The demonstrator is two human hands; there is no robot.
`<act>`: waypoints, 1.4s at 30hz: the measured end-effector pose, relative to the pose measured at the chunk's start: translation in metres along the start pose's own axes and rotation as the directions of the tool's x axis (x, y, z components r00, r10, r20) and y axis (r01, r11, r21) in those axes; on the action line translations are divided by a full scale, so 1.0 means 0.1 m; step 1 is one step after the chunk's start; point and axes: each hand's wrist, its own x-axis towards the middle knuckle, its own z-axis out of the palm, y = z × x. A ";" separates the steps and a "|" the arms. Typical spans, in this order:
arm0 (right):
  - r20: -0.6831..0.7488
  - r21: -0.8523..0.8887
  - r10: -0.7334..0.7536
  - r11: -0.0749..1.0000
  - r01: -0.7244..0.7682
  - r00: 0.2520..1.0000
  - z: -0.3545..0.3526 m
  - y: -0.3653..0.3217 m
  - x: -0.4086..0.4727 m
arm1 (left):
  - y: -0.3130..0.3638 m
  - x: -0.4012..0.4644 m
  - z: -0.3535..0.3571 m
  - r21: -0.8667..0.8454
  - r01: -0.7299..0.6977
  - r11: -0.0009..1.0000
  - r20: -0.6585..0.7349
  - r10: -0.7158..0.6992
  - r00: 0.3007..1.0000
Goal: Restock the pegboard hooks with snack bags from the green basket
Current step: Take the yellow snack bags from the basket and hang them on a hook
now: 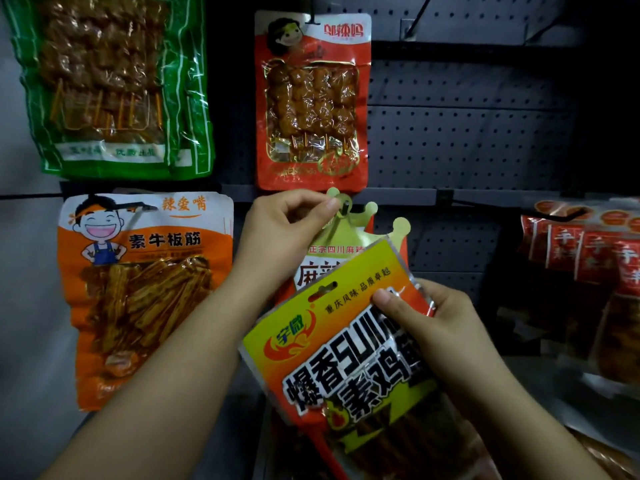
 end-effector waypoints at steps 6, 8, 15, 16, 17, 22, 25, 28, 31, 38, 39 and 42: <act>-0.135 -0.096 0.080 0.991 -0.093 0.988 0.11 0.25 0.42 | -0.39 0.03 -0.01 -0.066 0.178 0.982 -0.025 -0.180 0.983; -0.191 -0.115 0.078 0.988 -0.102 0.979 0.11 0.30 0.59 | -0.52 0.06 0.00 -0.057 0.291 0.955 0.034 -0.290 0.957; -0.250 -0.189 0.095 0.971 -0.145 0.964 0.08 0.46 0.99 | -0.83 0.33 0.22 -0.024 0.454 0.891 0.012 -0.454 0.891; -0.259 -0.204 0.099 0.967 -0.155 0.961 0.08 0.48 1.02 | -0.87 0.37 0.25 -0.008 0.450 0.893 -0.009 -0.450 0.893; -0.269 -0.221 0.105 0.961 -0.167 0.957 0.09 0.51 1.04 | -0.90 0.40 0.28 0.014 0.444 0.896 -0.032 -0.443 0.896; -0.305 -0.322 0.152 0.913 -0.252 0.940 0.09 0.63 1.12 | -1.04 0.48 0.37 0.133 0.418 0.899 -0.168 -0.395 0.903; -0.310 -0.318 0.183 0.905 -0.283 0.933 0.06 0.67 1.11 | -1.09 0.47 0.38 0.106 0.416 0.903 -0.181 -0.394 0.901; -0.291 -0.279 0.150 0.931 -0.234 0.945 0.01 0.68 1.04 | -1.09 0.38 0.35 0.065 0.411 0.909 -0.192 -0.393 0.899; -0.289 -0.192 0.114 0.966 -0.175 0.950 -0.07 0.66 0.90 | -1.06 0.19 0.31 0.158 0.350 0.923 -0.286 -0.297 0.911; -0.313 0.044 0.088 0.996 -0.078 0.946 -0.30 0.55 0.51 | -0.64 -0.26 0.44 0.065 0.181 0.981 0.015 -0.182 0.983; -0.328 0.057 0.066 0.997 -0.051 0.942 -0.36 0.52 0.46 | -0.58 -0.27 0.48 0.072 0.185 0.980 0.037 -0.188 0.982; -0.348 0.058 0.005 0.998 0.016 0.938 -0.57 0.46 0.30 | -0.38 -0.28 0.62 0.032 0.191 0.981 0.105 -0.193 0.976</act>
